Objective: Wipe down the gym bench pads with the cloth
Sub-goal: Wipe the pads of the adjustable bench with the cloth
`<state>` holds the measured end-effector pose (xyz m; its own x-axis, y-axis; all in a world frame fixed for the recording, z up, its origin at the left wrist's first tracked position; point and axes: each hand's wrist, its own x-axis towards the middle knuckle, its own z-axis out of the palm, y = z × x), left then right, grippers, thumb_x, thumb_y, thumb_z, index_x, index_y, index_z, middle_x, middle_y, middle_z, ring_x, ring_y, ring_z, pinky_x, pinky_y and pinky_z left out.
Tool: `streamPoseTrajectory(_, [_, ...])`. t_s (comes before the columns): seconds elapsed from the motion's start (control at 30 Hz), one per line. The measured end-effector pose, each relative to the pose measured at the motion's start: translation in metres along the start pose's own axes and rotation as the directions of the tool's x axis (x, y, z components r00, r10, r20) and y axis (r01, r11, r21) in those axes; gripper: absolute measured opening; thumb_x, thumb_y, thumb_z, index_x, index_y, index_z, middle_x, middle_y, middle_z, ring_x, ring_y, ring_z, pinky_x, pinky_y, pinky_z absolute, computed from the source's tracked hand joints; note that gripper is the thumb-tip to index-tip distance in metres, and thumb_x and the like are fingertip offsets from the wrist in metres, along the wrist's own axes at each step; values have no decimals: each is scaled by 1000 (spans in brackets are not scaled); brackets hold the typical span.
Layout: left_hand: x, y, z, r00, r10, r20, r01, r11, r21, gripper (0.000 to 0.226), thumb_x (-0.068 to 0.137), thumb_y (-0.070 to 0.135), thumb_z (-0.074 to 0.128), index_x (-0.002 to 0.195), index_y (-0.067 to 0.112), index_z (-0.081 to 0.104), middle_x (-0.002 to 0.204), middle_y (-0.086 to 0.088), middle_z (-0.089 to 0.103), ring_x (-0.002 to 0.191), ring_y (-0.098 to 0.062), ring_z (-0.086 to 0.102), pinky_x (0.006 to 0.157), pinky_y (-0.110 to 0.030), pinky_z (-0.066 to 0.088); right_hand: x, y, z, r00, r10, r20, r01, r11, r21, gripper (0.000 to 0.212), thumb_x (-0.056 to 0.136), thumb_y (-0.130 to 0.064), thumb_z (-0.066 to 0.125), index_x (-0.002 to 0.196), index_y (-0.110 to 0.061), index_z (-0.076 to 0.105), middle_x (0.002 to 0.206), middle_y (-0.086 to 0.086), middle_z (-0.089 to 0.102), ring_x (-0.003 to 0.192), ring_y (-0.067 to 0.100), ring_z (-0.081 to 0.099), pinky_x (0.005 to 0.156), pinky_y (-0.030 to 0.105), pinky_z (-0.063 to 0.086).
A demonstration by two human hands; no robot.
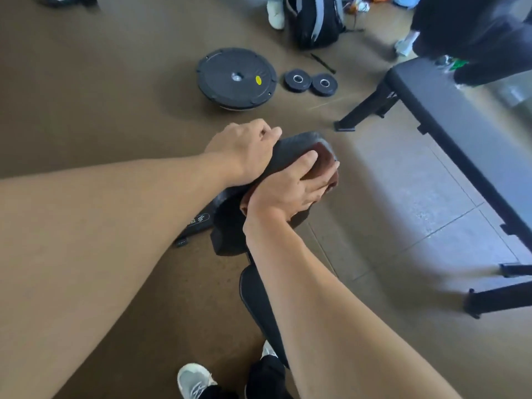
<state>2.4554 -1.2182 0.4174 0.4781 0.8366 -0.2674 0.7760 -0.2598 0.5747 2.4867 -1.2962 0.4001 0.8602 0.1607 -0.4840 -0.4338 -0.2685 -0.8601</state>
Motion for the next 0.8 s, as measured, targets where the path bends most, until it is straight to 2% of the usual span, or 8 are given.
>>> streamPoseTrajectory(0.1, [6,-3,5,994,-104,20,105,994,-34,41,97,59,34,112,31,60,118,2,64,112,-29,55,94,-40,41,56,9,-11,973,226,-41,-222,971,87,65,99,-73,28,158,-45,32,167,-4,30,151,28,30,125,56,21])
streamPoseTrajectory(0.2, [3,-1,6,997,-70,-28,72,996,47,42,98,61,31,109,33,61,113,6,64,102,-27,55,88,-39,42,96,9,-23,867,486,109,-498,847,187,75,88,-80,43,149,-35,51,145,-3,56,131,32,51,117,51,37])
streamPoseTrajectory(0.3, [-1,2,6,997,-56,-55,62,992,106,37,100,57,30,94,33,58,99,5,60,92,-26,51,78,-36,37,88,13,-13,865,500,29,-492,838,237,84,79,-87,37,152,-45,43,149,-7,52,135,30,48,117,53,34])
streamPoseTrajectory(0.43, [-4,4,3,997,-61,-50,66,992,108,39,101,54,31,96,30,61,98,0,62,92,-29,53,76,-37,38,65,9,11,900,437,-14,-423,878,223,123,39,-92,19,155,-51,31,161,-9,40,150,28,33,123,55,24])
streamPoseTrajectory(0.53, [-7,3,2,998,-51,-42,55,995,85,41,102,51,29,101,29,63,105,-3,66,95,-29,55,76,-38,40,67,4,18,863,504,-34,-488,850,198,110,55,-90,19,157,-48,27,164,-9,35,151,31,31,124,56,22])
streamPoseTrajectory(0.6, [-8,4,1,998,-52,-42,55,996,67,40,102,50,28,106,31,63,106,0,66,94,-26,56,77,-39,41,74,4,13,798,601,-35,-579,782,232,100,65,-84,23,157,-44,33,164,-7,36,149,32,35,122,57,24])
streamPoseTrajectory(0.73, [-10,4,2,995,-61,-75,66,996,65,37,102,49,33,91,29,63,84,7,61,87,-24,56,72,-35,39,77,8,-10,719,690,83,-693,701,170,70,92,-75,33,152,-40,45,151,-2,52,138,34,47,113,55,35])
streamPoseTrajectory(0.8, [-9,5,2,994,-62,-95,67,997,47,37,101,49,37,87,27,63,81,9,60,84,-23,57,71,-35,40,79,13,-15,699,711,72,-710,680,181,66,94,-75,34,150,-42,48,146,-1,56,133,33,50,110,54,37])
